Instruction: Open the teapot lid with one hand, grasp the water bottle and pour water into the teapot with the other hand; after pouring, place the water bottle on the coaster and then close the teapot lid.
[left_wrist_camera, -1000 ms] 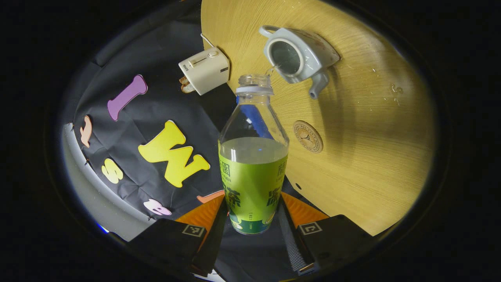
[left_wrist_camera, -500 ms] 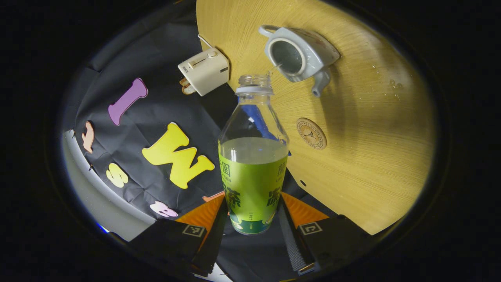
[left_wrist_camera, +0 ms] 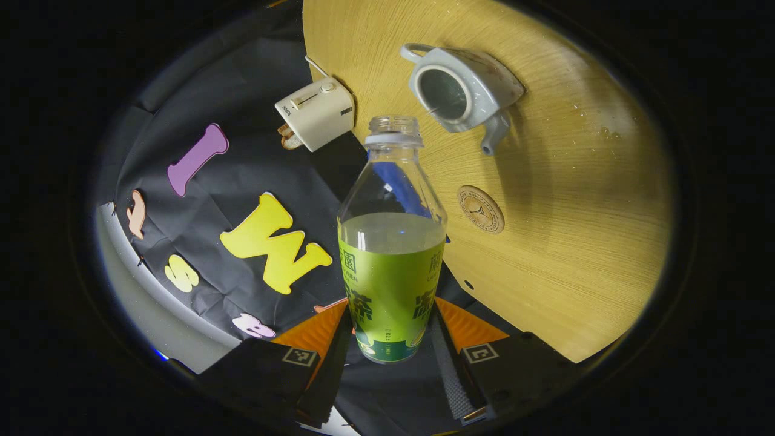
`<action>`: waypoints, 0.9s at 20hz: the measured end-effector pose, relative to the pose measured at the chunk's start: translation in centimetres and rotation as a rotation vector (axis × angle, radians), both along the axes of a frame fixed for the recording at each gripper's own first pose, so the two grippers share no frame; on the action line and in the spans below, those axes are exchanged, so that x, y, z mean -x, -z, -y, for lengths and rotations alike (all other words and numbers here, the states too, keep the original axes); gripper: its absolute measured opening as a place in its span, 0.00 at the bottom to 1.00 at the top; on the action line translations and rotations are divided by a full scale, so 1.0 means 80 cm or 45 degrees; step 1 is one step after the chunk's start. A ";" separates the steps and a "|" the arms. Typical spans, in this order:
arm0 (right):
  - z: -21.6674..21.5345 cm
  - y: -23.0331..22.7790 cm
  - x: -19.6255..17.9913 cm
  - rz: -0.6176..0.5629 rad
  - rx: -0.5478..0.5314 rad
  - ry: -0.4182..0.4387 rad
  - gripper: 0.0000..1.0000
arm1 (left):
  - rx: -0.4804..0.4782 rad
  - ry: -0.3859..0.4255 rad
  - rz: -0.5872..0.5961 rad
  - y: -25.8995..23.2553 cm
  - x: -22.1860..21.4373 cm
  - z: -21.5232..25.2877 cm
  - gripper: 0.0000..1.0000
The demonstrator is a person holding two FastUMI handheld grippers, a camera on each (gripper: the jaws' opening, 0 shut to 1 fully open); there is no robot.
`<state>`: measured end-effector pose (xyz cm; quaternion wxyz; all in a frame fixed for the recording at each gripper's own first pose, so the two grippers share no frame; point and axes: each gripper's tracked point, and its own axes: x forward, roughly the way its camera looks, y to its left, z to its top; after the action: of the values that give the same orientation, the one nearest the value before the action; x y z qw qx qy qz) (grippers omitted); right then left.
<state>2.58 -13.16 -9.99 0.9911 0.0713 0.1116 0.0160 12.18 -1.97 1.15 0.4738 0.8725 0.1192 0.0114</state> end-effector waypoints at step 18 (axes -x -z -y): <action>-0.010 -0.010 -0.003 0.006 0.036 0.001 0.00 | 0.117 0.043 0.037 -0.003 -0.007 0.000 0.72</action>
<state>2.79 -12.33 -9.20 0.9922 0.0574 0.1093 0.0142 12.73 -1.95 1.42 0.5153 0.8513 0.0980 0.0107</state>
